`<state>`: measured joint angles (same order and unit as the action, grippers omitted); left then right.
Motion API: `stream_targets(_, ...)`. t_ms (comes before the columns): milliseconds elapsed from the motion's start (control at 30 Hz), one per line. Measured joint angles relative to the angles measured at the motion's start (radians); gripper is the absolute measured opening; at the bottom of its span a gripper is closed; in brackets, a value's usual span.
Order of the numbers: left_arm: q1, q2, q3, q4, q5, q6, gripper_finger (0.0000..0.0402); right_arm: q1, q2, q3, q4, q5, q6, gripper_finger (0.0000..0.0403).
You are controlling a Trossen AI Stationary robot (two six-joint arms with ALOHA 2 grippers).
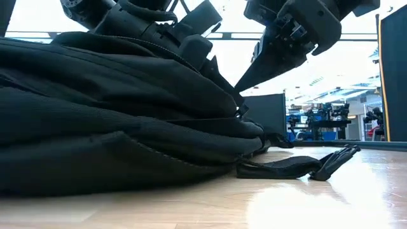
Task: Unpack backpack
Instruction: Close the black backpack
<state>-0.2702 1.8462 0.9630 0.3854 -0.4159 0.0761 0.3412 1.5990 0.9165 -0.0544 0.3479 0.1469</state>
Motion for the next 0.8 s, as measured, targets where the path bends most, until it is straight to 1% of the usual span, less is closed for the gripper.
stream_targets(100, -0.001, 0.000, 0.000, -0.008, 0.000, -0.001, 0.0018, 0.000, 0.000, 0.000, 0.000, 0.001, 0.002, 0.0000)
stream_targets(133, -0.001, 0.000, 0.000, -0.009, 0.000, -0.001, 0.0010, 0.000, 0.000, 0.000, -0.001, 0.005, 0.002, 0.0000)
stream_targets(300, -0.001, 0.000, 0.000, -0.012, -0.003, 0.003, 0.0001, 0.000, 0.000, 0.000, -0.023, 0.020, -0.032, 0.0006)
stream_targets(400, -0.004, 0.000, -0.001, -0.017, -0.003, 0.003, 0.0001, 0.004, 0.000, 0.000, -0.020, 0.020, -0.119, 0.0021)
stream_targets(467, -0.007, 0.000, -0.001, -0.025, -0.003, 0.002, 0.0000, 0.016, 0.000, 0.000, -0.013, 0.019, -0.190, 0.0040)
stream_targets(567, -0.013, 0.000, -0.001, -0.029, -0.005, 0.002, 0.0000, 0.036, 0.000, 0.000, -0.007, 0.018, -0.271, 0.0079)
stream_targets(733, -0.026, 0.000, -0.001, -0.028, -0.006, 0.004, 0.0000, 0.065, 0.000, 0.000, -0.022, 0.022, -0.398, 0.0163)
stream_targets(800, -0.035, 0.000, -0.002, -0.028, 0.011, 0.032, 0.0000, 0.076, 0.000, 0.000, -0.032, 0.045, -0.455, 0.0197)
